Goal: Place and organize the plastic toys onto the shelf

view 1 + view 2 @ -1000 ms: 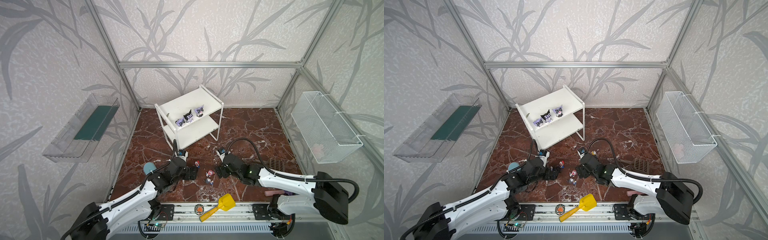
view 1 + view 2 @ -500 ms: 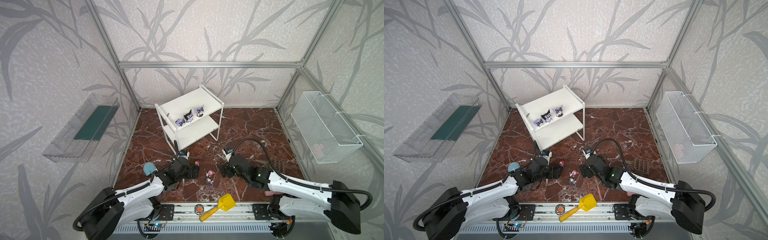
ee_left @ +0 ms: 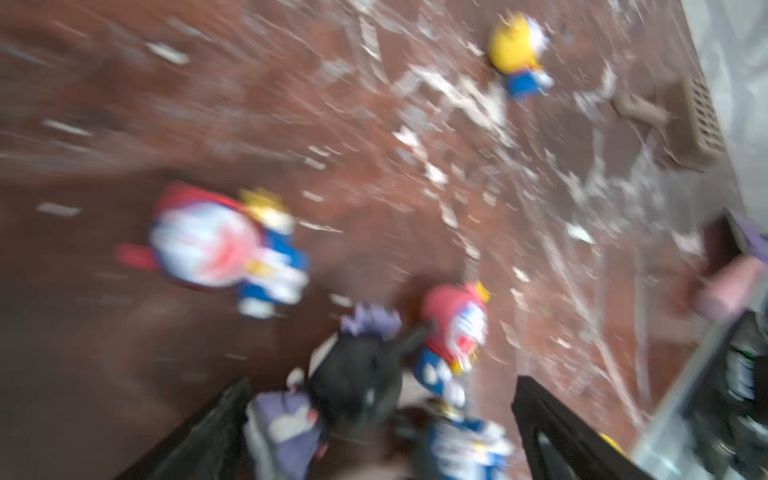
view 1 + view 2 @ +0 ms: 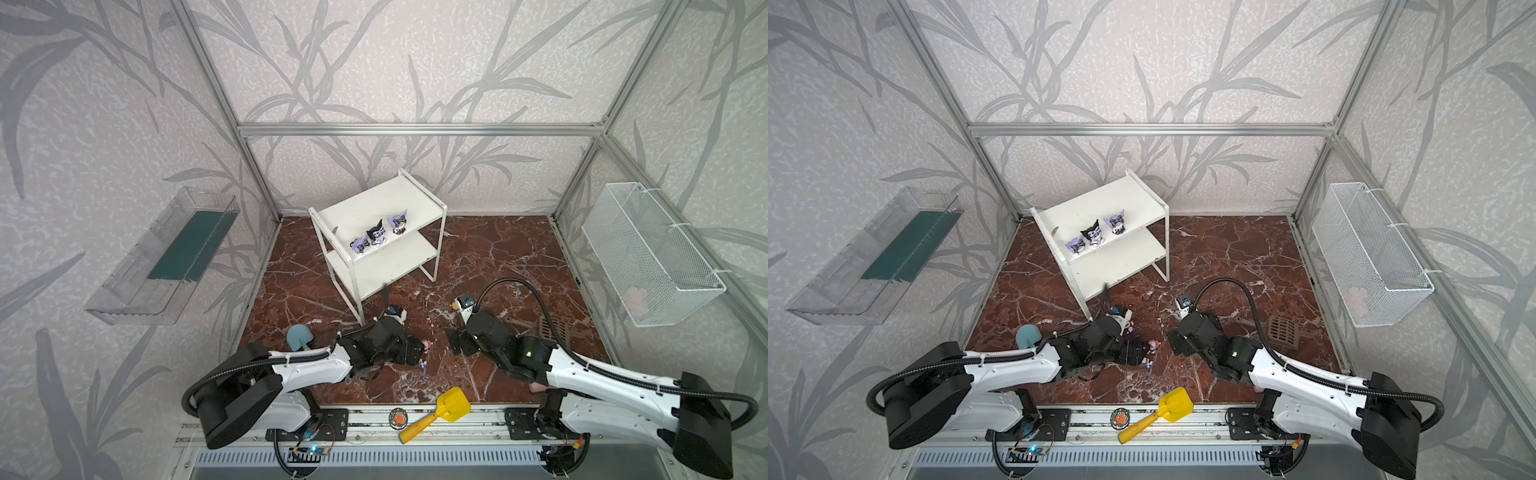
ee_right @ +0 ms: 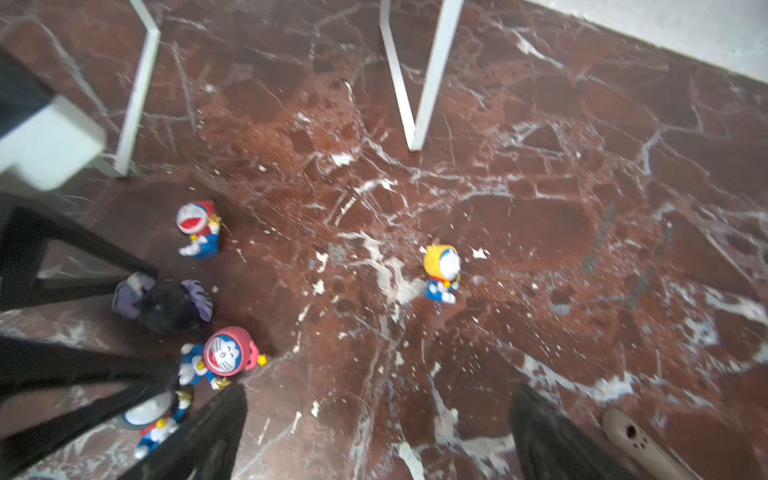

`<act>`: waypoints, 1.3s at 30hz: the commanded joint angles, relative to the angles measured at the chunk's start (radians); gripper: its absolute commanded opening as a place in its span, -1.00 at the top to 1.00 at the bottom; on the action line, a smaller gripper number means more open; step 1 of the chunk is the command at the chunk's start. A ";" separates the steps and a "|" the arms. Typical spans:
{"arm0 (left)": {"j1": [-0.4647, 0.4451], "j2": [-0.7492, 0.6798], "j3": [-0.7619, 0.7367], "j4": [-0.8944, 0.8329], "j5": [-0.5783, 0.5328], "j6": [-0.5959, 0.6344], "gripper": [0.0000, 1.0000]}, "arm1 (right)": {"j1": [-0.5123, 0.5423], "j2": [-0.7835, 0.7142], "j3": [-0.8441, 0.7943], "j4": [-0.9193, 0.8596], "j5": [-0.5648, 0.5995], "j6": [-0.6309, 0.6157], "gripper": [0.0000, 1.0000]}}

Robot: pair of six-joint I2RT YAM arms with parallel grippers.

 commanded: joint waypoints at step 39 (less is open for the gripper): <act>-0.020 0.197 0.248 -0.096 0.072 0.314 -0.40 | -0.034 -0.384 -0.158 -0.215 -0.111 0.096 -0.84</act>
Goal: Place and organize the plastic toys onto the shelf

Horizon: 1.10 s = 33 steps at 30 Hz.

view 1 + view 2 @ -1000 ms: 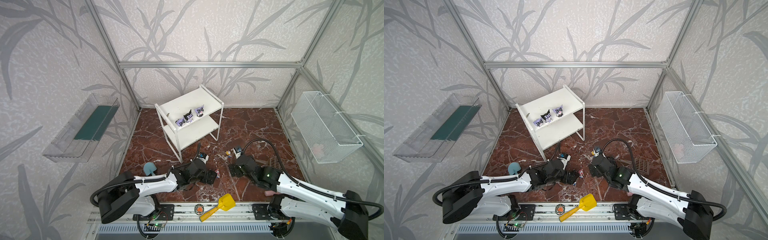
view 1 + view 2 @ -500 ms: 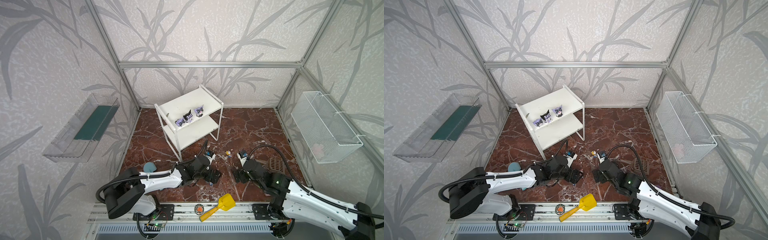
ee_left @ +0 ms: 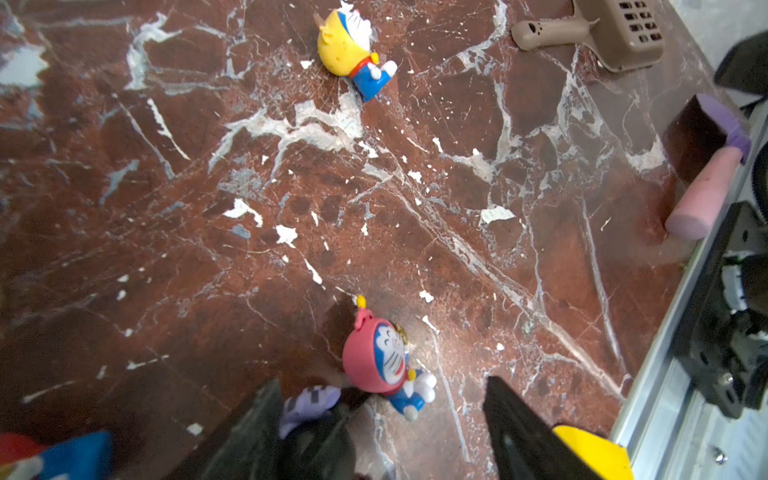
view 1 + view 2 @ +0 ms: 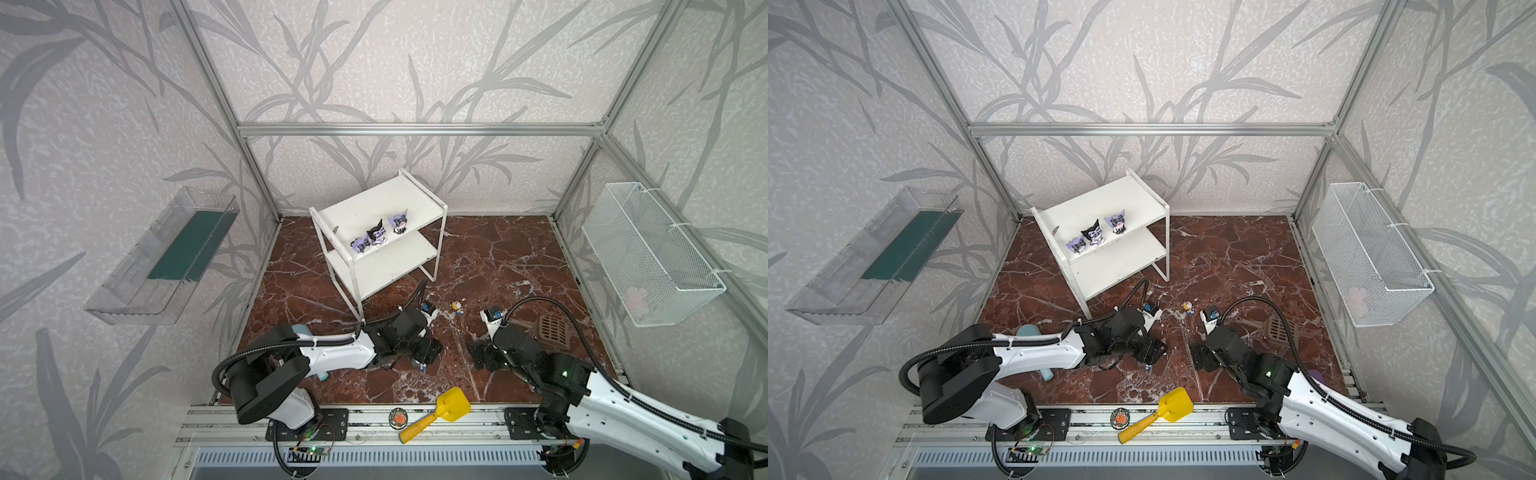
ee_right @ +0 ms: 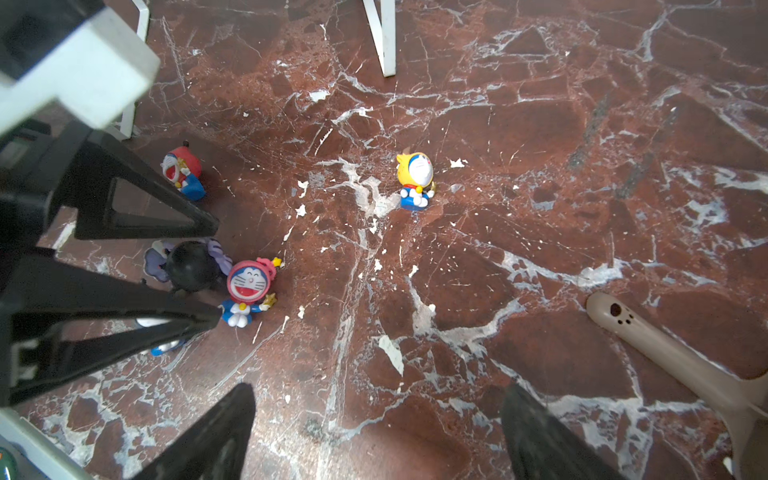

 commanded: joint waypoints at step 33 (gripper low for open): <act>-0.004 -0.049 0.142 -0.278 -0.131 0.068 1.00 | -0.004 -0.122 -0.039 -0.010 -0.021 -0.009 -0.82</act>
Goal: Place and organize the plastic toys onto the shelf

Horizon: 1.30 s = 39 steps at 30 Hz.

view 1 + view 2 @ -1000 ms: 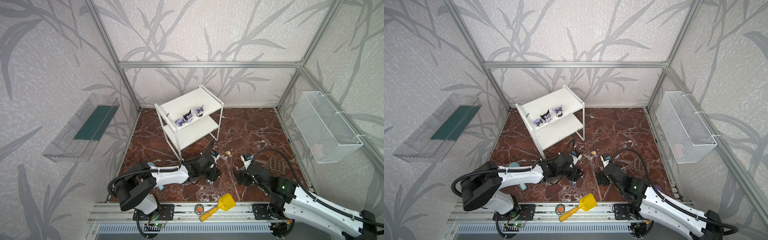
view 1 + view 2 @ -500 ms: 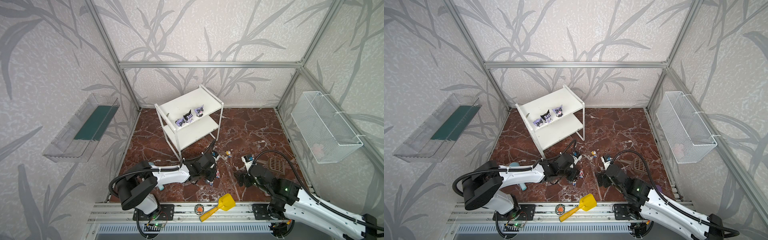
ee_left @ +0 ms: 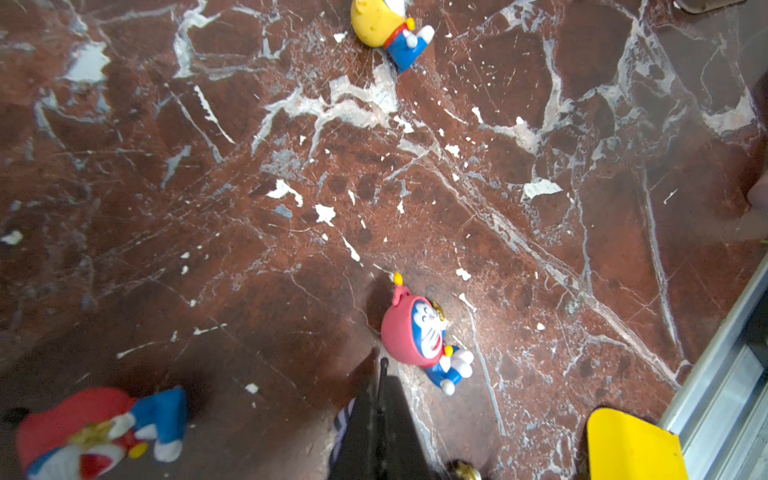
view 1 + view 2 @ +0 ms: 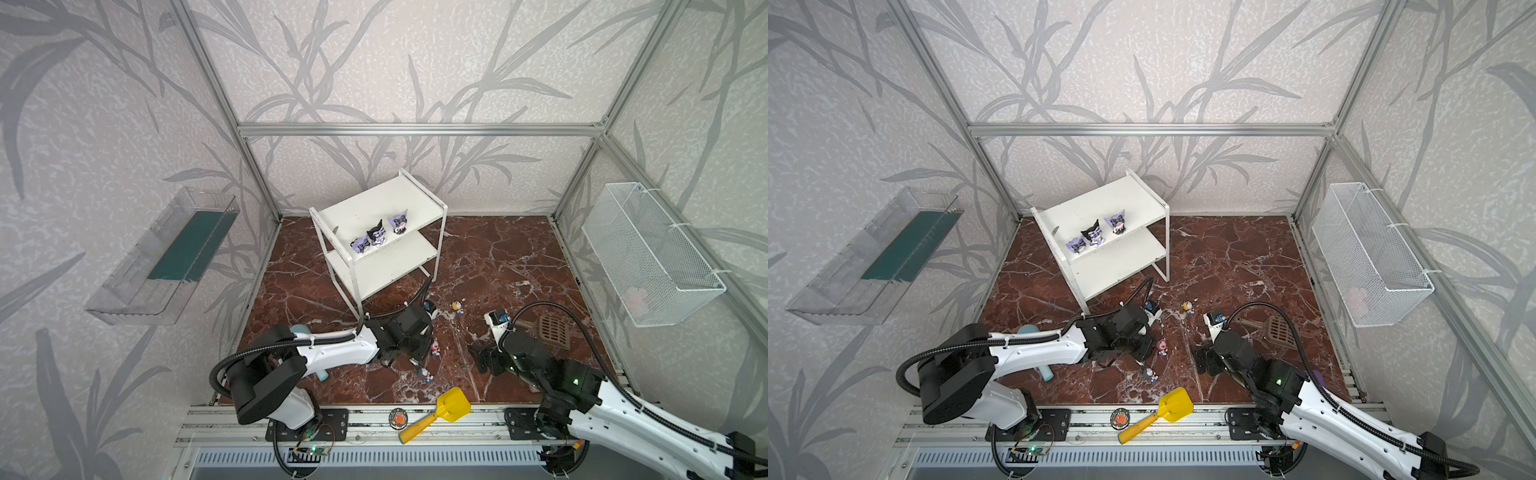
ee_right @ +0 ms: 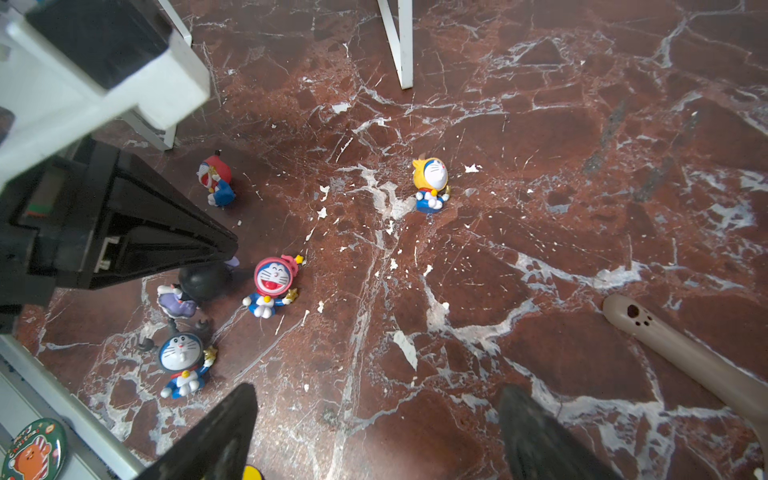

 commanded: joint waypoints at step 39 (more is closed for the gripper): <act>-0.240 0.660 0.792 -0.460 -0.779 0.033 0.65 | -0.004 -0.141 0.126 -0.525 0.454 0.547 -0.83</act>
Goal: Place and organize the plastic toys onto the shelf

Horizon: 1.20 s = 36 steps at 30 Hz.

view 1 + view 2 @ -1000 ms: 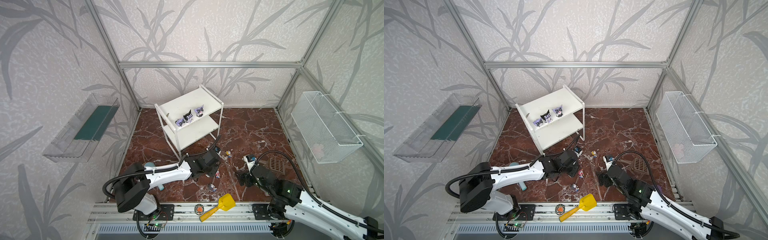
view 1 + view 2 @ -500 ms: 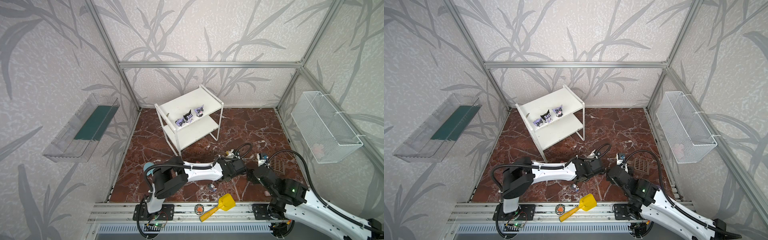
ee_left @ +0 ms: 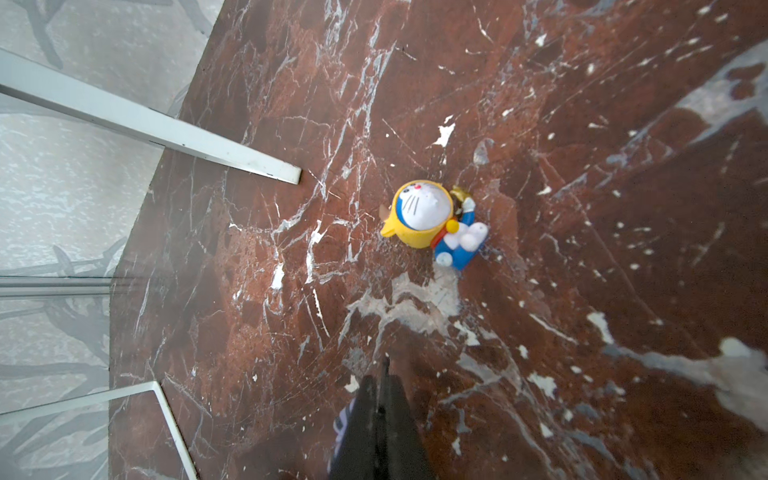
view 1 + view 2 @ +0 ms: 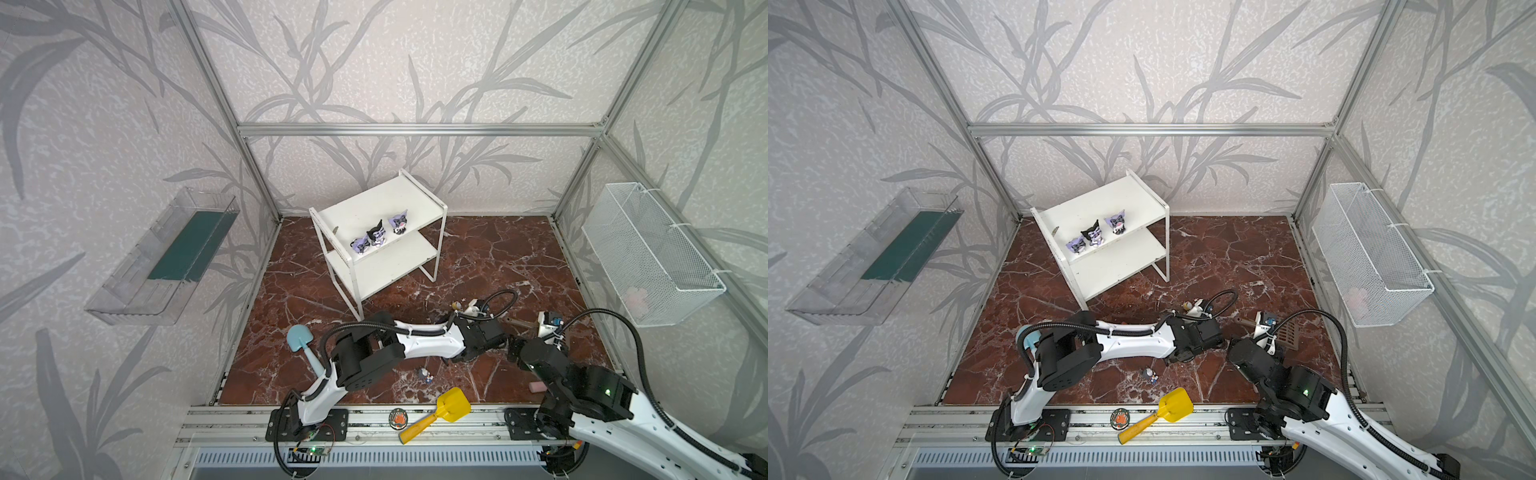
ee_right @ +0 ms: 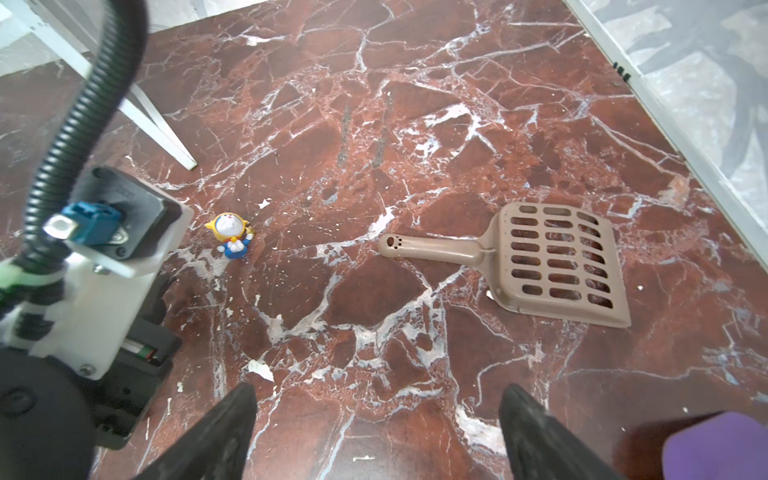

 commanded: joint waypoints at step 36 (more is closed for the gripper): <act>0.257 -0.448 -0.447 0.327 0.821 -0.042 -0.98 | -0.004 0.299 -0.017 0.361 -0.239 -0.159 -0.80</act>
